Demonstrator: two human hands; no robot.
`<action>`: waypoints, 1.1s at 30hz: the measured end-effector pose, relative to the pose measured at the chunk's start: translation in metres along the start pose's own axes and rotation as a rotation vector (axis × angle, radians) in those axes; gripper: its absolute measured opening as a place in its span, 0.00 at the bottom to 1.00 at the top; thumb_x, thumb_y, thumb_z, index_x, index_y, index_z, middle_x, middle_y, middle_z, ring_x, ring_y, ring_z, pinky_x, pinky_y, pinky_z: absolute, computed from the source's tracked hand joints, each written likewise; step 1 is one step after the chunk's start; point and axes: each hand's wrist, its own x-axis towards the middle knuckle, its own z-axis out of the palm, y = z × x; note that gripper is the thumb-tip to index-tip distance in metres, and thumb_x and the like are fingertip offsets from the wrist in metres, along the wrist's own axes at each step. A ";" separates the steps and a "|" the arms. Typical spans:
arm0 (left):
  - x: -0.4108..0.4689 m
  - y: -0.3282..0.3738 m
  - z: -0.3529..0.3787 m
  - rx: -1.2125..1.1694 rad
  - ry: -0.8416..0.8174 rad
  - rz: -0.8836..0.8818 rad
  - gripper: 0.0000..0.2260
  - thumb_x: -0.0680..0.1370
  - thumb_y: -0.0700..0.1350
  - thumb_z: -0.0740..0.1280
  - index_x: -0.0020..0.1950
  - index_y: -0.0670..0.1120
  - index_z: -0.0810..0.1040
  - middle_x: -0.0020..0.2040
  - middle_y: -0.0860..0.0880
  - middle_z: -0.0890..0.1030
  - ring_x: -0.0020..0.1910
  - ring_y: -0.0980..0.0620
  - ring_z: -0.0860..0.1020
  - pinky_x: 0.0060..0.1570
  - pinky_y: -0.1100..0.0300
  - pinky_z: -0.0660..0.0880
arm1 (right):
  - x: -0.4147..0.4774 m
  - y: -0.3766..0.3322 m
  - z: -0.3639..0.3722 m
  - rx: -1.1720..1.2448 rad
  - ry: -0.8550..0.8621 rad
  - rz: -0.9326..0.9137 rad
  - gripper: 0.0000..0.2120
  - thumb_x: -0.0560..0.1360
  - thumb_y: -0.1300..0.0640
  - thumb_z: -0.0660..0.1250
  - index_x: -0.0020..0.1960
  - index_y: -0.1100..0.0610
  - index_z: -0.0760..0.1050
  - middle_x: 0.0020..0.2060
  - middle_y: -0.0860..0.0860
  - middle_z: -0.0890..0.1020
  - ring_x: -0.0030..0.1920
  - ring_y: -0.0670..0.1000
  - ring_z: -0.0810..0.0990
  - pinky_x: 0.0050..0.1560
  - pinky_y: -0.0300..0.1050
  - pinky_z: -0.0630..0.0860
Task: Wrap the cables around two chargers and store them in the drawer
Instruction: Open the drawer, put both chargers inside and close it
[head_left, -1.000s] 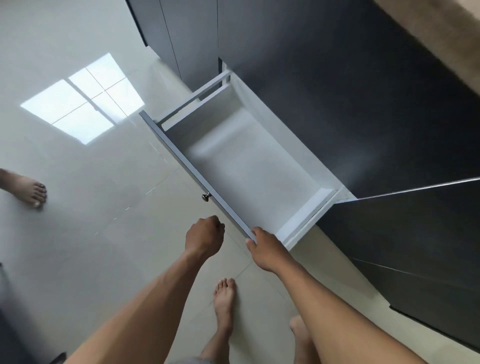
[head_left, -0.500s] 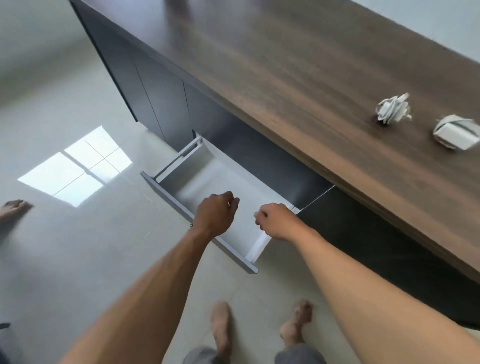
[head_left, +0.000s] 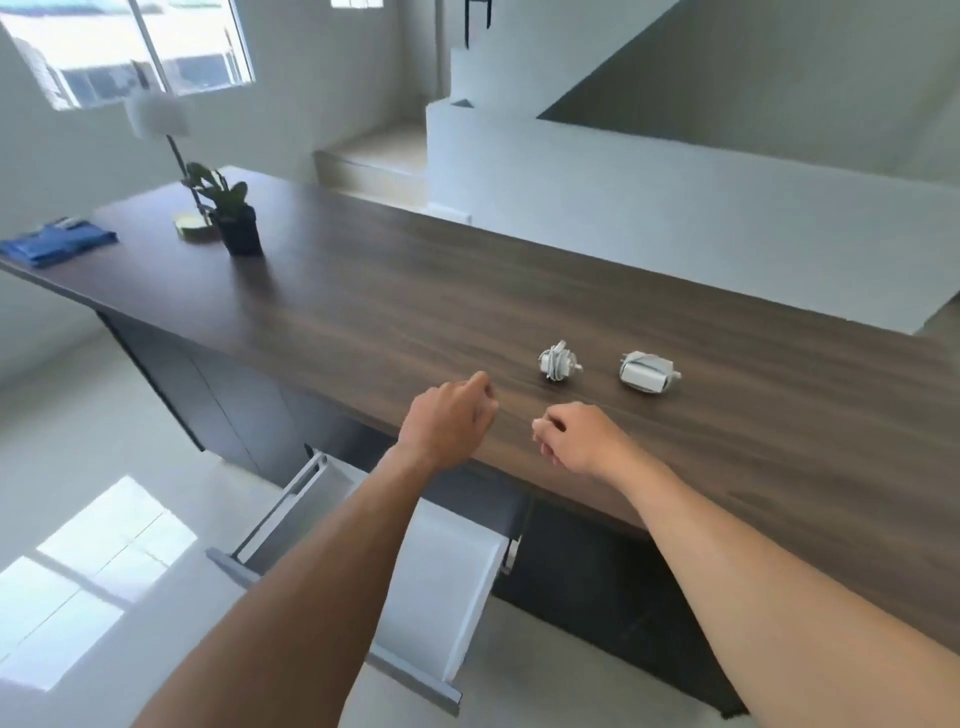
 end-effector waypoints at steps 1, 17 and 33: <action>0.012 0.013 0.002 0.006 -0.031 -0.001 0.11 0.79 0.52 0.59 0.58 0.49 0.72 0.48 0.45 0.83 0.47 0.38 0.80 0.44 0.50 0.74 | 0.000 0.012 -0.015 0.025 0.048 0.009 0.14 0.76 0.50 0.59 0.36 0.53 0.77 0.34 0.47 0.83 0.37 0.50 0.82 0.47 0.50 0.80; 0.133 0.093 0.092 -0.081 -0.199 -0.549 0.39 0.69 0.67 0.69 0.70 0.43 0.65 0.68 0.43 0.68 0.69 0.41 0.69 0.63 0.47 0.69 | 0.053 0.192 -0.150 -0.007 0.176 0.141 0.33 0.72 0.44 0.70 0.72 0.54 0.62 0.68 0.53 0.68 0.69 0.53 0.67 0.68 0.49 0.67; 0.148 0.099 0.112 -0.030 -0.126 -0.645 0.30 0.70 0.64 0.70 0.62 0.44 0.72 0.62 0.47 0.72 0.62 0.44 0.75 0.61 0.45 0.71 | 0.129 0.185 -0.121 -0.158 0.044 0.030 0.42 0.69 0.39 0.71 0.74 0.56 0.59 0.69 0.55 0.67 0.70 0.57 0.65 0.69 0.51 0.65</action>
